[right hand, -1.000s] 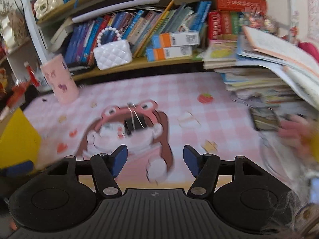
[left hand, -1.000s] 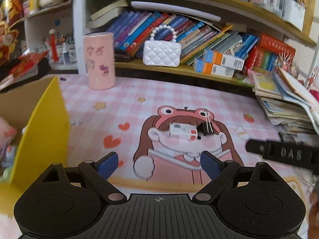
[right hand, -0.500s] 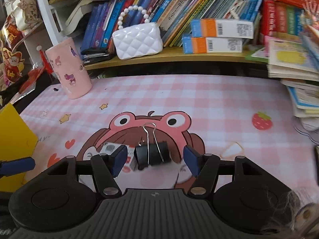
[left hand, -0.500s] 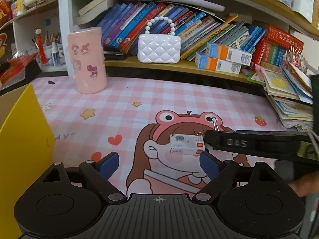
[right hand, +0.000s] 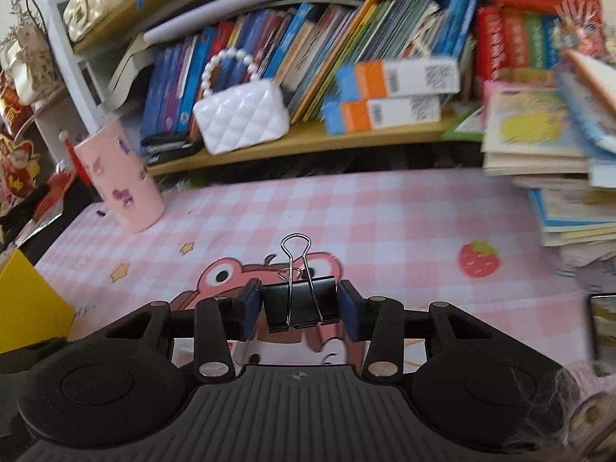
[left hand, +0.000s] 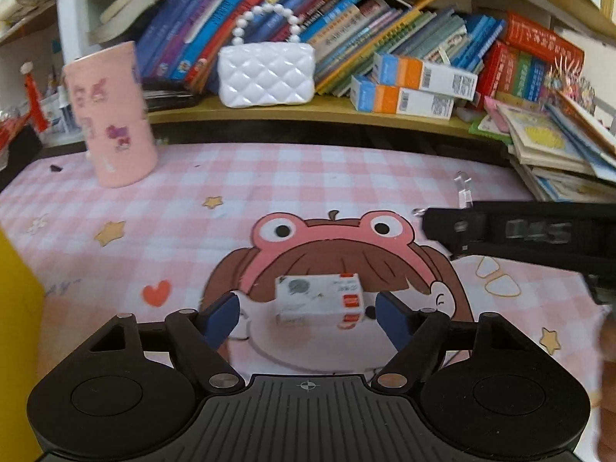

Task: Organize objects
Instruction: 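Grasp the white-and-red card box with the left tool while the right tool grasps the black binder clip, then carry the card box and binder clip over the yellow box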

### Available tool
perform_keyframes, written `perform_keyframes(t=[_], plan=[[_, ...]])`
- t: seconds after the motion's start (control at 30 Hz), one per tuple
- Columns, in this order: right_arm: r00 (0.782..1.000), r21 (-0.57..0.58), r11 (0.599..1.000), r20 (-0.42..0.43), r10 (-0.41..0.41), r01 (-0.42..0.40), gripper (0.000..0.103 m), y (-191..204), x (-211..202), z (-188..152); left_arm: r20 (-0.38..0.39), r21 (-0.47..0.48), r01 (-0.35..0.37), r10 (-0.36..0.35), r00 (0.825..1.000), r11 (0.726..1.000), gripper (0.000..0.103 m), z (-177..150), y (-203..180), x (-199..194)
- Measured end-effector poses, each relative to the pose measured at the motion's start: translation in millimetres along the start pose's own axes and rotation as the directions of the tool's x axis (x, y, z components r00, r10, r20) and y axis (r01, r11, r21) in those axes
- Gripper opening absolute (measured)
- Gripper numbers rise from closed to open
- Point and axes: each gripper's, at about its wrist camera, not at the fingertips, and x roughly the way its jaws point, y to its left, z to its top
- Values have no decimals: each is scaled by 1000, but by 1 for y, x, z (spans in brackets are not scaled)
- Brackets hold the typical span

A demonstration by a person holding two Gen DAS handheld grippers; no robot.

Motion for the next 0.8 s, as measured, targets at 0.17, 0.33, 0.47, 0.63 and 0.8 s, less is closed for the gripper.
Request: perform_keyframes(t=[0.17, 0.33, 0.47, 0.63, 0.8], plan=[[999, -5, 1000, 25, -19, 19, 40, -8, -15, 1, -13, 54, -26, 26, 1000, 998, 65, -1, -12, 21], [999, 4, 999, 31, -37, 37, 40, -12, -24, 1, -19, 23, -2, 2, 1000, 1000, 52, -1, -7, 18], [998, -31, 998, 32, -50, 51, 40, -7, -27, -1, 47, 9, 23, -23, 999, 1000, 52, -3, 3, -15], [997, -63, 996, 44, -57, 60, 40, 10, -37, -4, 107, -44, 9, -4, 994, 999, 52, -10, 22, -57], [999, -68, 997, 14, -32, 33, 40, 28, -52, -17, 117, -105, 8, 4, 993, 994, 52, -32, 46, -101]])
